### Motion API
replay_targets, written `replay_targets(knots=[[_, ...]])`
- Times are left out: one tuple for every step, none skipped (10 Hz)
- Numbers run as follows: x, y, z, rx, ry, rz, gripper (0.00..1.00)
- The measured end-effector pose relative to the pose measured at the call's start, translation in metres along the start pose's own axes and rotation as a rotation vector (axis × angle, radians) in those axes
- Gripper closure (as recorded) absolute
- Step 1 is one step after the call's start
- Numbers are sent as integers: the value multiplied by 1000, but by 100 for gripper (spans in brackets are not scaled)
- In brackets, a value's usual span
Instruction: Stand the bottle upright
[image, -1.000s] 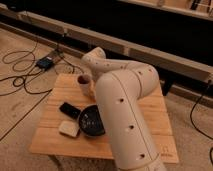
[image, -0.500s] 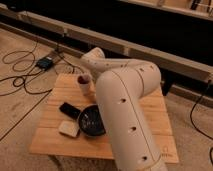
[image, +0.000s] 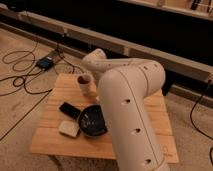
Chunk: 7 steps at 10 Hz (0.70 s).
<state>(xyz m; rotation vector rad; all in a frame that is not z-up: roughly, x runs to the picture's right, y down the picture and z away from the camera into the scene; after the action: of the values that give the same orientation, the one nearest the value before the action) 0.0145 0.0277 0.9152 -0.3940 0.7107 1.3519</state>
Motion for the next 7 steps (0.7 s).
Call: replay_targets(knots=[[5, -3, 0, 7, 10, 6, 35], [9, -6, 0, 12, 19, 10, 35], [14, -9, 1, 18, 28, 16, 35], [18, -11, 1, 21, 35, 20, 35], [20, -13, -1, 21, 37, 28, 35], [23, -16, -4, 18, 36, 37, 35], [24, -17, -5, 17, 35, 42, 35]])
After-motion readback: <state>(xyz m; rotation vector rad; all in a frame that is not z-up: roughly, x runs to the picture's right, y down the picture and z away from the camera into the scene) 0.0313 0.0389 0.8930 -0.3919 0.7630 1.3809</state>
